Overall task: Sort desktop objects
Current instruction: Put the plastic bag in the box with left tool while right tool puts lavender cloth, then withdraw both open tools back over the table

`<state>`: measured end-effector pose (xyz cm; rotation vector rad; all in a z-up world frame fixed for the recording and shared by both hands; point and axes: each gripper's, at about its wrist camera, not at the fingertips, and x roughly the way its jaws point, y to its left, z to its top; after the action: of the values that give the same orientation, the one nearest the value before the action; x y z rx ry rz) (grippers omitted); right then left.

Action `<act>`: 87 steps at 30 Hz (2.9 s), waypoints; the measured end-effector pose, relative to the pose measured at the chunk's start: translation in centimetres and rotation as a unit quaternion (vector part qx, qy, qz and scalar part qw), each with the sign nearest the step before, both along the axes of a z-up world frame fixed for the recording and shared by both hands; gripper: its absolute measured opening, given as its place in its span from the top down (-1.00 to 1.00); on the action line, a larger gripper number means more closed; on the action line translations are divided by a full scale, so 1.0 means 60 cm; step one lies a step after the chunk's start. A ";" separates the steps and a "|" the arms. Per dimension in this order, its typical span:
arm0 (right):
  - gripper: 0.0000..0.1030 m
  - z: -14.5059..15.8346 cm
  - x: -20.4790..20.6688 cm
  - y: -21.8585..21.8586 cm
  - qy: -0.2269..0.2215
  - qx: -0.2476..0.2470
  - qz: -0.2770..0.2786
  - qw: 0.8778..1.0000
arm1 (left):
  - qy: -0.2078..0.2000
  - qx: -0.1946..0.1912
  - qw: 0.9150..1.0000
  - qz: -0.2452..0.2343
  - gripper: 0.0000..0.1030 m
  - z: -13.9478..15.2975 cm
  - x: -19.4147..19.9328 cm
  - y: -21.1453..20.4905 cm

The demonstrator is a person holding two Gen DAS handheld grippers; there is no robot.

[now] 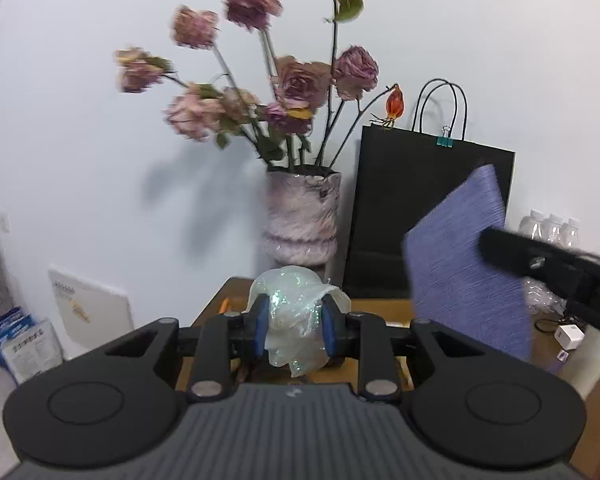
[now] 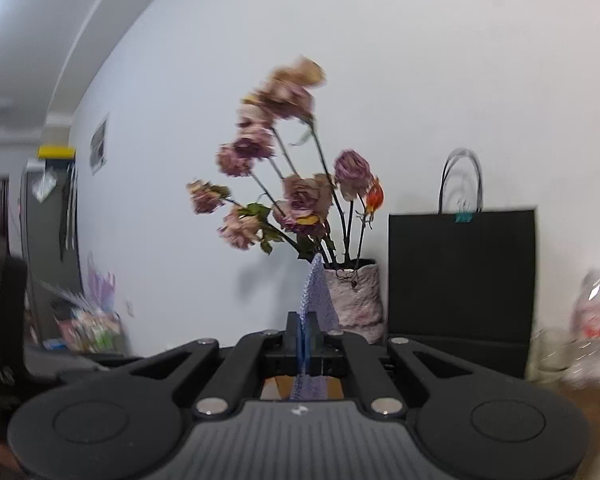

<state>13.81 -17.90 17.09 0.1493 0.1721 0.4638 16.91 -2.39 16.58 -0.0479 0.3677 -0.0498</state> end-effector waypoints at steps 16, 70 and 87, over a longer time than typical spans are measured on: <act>-0.65 -0.140 0.235 -0.006 0.387 -0.157 -0.077 0.905 | 0.240 -0.007 0.971 0.000 -1.00 -0.108 0.140 0.045; -0.86 -0.224 -0.321 -0.050 0.171 -0.122 -0.100 0.973 | 0.121 0.024 0.992 -0.031 -1.00 -0.214 -0.378 0.034; -0.86 -0.236 -0.267 -0.050 0.169 -0.141 -0.107 0.970 | 0.120 0.023 0.992 -0.040 -0.75 -0.227 -0.318 0.033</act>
<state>-2.22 -20.89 2.93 -0.0334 0.5485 0.1910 -2.19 -0.39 2.97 0.0070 0.6119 -0.1153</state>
